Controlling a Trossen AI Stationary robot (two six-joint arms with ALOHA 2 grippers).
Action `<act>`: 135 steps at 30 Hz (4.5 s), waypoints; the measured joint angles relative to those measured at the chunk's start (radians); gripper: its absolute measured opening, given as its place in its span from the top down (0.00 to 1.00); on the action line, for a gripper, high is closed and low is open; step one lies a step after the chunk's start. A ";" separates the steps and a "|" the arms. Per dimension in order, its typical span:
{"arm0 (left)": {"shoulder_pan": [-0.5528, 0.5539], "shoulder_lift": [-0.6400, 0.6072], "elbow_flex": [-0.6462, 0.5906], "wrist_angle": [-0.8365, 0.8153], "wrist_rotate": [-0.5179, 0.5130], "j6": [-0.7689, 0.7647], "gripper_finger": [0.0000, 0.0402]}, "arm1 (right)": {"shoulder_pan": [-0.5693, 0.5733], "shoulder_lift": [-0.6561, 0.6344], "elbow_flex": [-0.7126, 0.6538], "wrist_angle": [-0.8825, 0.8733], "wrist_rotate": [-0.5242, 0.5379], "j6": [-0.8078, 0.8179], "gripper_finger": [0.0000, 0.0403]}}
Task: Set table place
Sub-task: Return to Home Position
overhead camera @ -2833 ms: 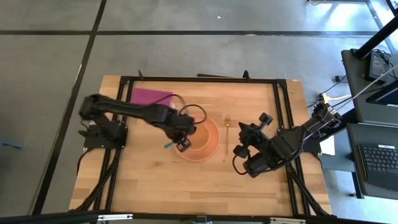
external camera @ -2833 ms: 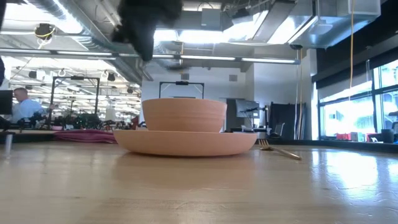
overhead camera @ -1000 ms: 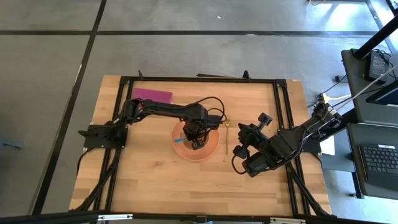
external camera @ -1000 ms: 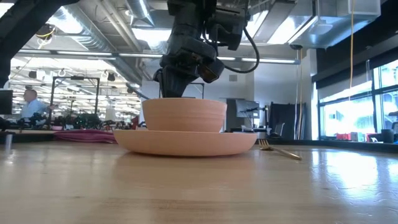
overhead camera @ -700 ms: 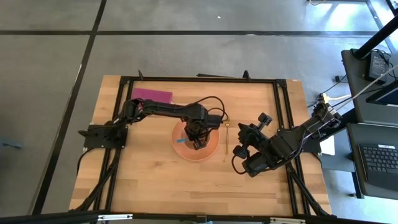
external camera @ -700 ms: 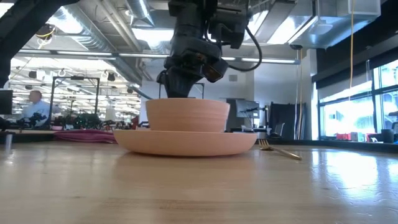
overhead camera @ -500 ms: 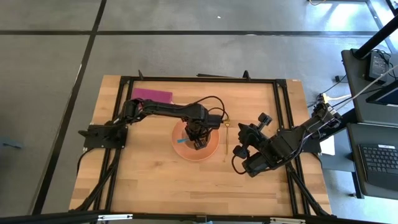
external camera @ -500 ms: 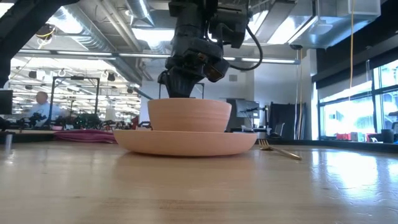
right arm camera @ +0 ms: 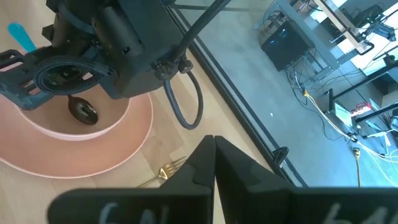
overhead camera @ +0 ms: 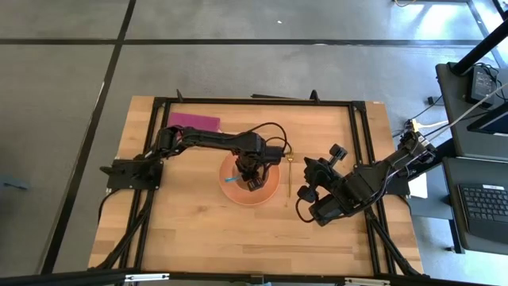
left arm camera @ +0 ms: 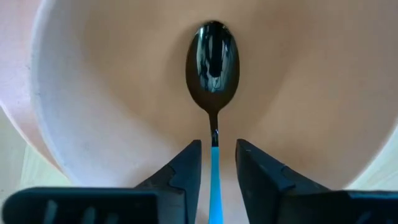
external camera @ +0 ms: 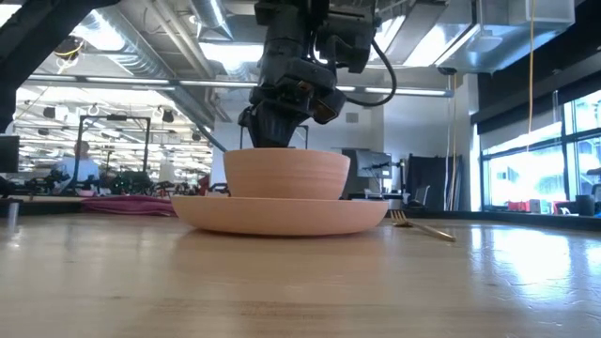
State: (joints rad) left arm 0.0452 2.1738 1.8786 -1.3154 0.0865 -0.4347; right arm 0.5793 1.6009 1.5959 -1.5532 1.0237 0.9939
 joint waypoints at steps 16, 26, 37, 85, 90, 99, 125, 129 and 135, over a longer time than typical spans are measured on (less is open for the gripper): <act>-0.009 -0.033 0.414 -0.234 -0.041 -0.008 0.76 | 0.002 0.000 0.000 -0.001 -0.042 -0.005 0.97; -0.046 -0.236 0.440 -0.253 -0.116 0.003 0.82 | 0.002 0.002 0.007 0.042 -0.123 -0.008 0.97; -0.151 -0.498 0.439 -0.257 -0.395 -0.057 0.86 | 0.084 -0.111 0.141 -0.009 -0.115 -0.034 0.97; -0.438 -1.788 -1.232 1.060 -0.273 0.075 0.98 | -0.395 -0.519 -0.636 1.536 -0.896 -0.820 0.97; -0.413 -1.841 -1.284 1.081 -0.275 0.085 0.95 | -0.521 -0.460 -0.636 1.552 -1.047 -0.857 0.97; -0.365 -1.840 -1.507 1.320 -0.212 0.081 0.90 | -0.630 -0.389 -0.636 1.590 -1.182 -0.856 0.97; -0.279 -1.848 -1.682 1.613 -0.135 0.069 0.81 | -0.838 -0.798 -1.158 1.910 -1.337 -0.838 0.97; -0.279 -1.848 -1.780 1.789 -0.060 0.090 0.82 | -0.838 -0.871 -1.214 1.913 -1.416 -0.841 0.97; -0.279 -1.848 -1.866 1.836 -0.049 0.073 0.85 | -0.838 -0.897 -1.298 1.931 -1.412 -0.789 0.97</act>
State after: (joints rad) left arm -0.2337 0.3260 0.0128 0.5205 0.0376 -0.3617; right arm -0.2588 0.7040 0.2981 0.3776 -0.3881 0.2048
